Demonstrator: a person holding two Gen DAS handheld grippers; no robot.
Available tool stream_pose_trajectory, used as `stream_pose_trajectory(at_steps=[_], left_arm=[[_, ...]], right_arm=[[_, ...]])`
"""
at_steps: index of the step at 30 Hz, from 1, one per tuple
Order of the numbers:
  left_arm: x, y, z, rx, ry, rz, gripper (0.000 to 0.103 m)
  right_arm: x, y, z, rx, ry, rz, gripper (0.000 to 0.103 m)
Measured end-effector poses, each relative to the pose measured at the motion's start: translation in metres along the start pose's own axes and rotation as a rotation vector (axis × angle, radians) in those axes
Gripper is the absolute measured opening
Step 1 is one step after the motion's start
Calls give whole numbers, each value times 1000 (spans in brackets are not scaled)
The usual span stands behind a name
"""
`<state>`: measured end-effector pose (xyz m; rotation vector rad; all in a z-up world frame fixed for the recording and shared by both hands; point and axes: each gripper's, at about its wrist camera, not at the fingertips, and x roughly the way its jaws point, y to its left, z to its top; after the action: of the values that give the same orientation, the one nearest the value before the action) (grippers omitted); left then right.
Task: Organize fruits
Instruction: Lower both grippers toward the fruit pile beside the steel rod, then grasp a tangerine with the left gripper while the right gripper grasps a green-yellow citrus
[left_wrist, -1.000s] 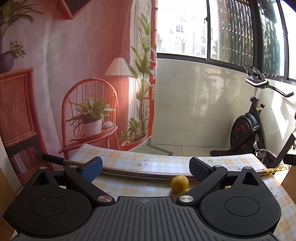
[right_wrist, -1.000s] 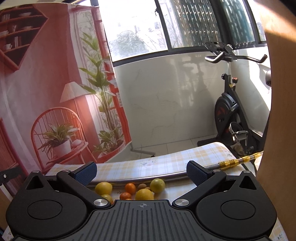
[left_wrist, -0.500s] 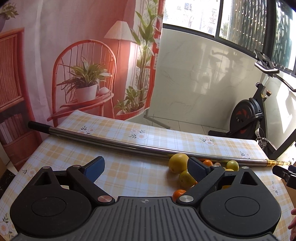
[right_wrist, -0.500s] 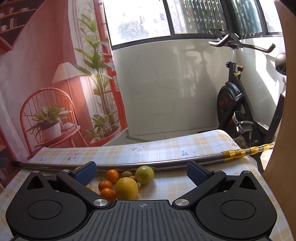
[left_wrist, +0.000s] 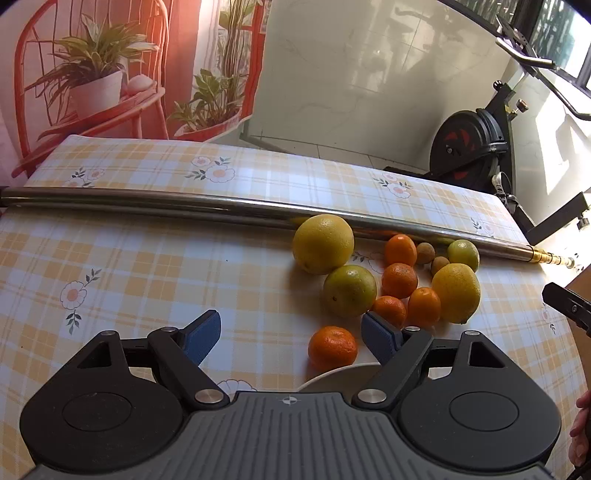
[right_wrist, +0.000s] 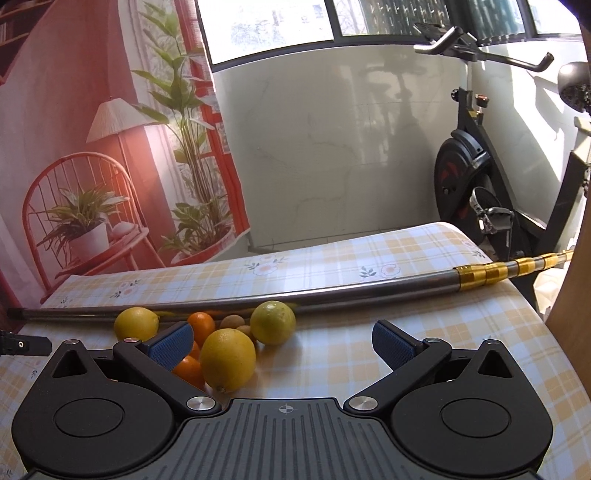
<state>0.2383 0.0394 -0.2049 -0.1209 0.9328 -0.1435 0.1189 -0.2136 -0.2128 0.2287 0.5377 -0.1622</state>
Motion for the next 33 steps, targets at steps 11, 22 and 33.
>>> stream_pose_trajectory(at_steps=[11,22,33], left_arm=[[47,2,6,-27,142,-49,80],[54,0,-7,-35,132,-140,40],[21,-6,-14,-35,-13,-121,39]], right_arm=[[20,-6,-8,18,73,-13,103],[28,2,-13,-14,110,-13,103],[39,5,-7,-35,104,27,103]])
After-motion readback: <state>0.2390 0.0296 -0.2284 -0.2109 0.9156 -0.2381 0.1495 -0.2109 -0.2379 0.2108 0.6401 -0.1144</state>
